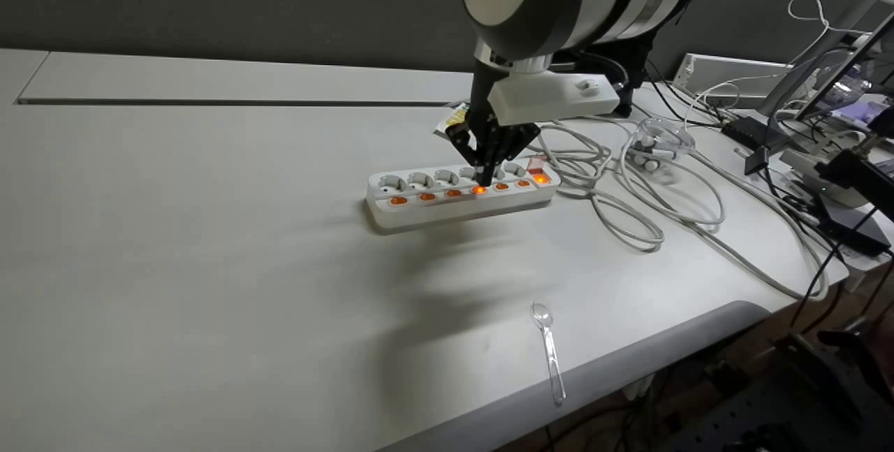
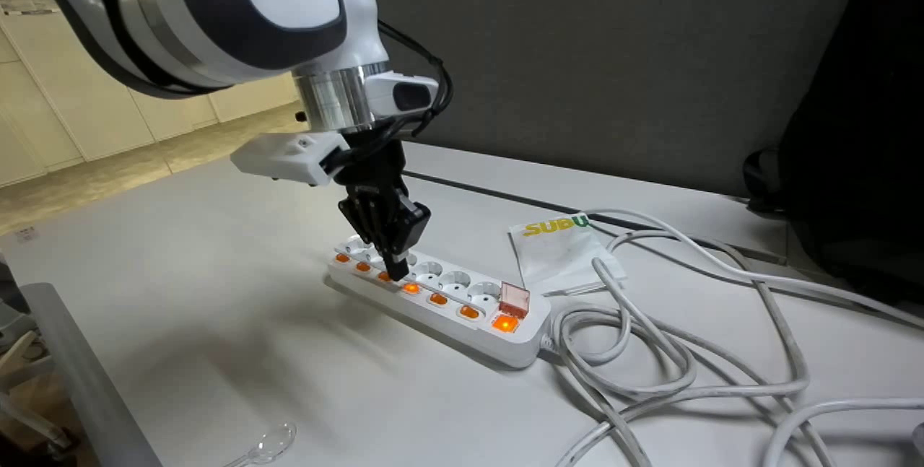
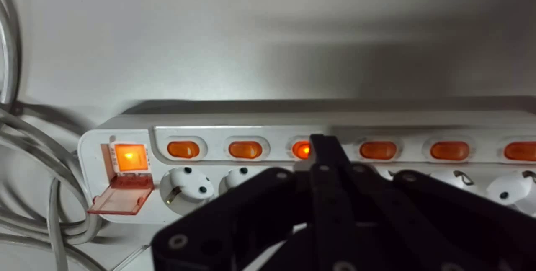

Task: Turn off the switch at the fourth from the right

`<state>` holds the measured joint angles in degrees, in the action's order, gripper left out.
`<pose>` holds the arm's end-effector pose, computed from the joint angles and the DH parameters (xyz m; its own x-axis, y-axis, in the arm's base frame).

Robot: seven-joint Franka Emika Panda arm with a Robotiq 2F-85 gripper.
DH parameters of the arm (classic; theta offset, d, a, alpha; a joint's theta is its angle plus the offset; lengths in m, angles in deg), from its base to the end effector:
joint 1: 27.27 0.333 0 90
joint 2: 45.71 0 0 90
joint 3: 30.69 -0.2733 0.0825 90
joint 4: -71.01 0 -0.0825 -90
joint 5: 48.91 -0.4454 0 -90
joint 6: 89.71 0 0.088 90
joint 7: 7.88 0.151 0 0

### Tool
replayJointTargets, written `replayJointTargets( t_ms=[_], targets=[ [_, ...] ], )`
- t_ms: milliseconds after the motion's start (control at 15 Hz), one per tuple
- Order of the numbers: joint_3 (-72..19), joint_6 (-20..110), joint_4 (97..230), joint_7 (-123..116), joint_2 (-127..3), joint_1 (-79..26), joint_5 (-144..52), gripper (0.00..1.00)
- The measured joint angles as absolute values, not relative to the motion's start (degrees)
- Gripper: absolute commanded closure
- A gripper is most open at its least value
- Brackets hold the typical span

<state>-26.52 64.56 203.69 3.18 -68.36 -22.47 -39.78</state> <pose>0.5276 0.0025 0.0310 0.9994 -0.0328 -0.0078 -0.0319 -0.9947 0.0973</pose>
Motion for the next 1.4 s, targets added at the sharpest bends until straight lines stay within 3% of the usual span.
replayJointTargets(
  t_ms=[1400],
  targets=[
    [-26.5,68.6,205.3,-0.2,-69.5,-24.5,-46.7,1.0]
  ],
)
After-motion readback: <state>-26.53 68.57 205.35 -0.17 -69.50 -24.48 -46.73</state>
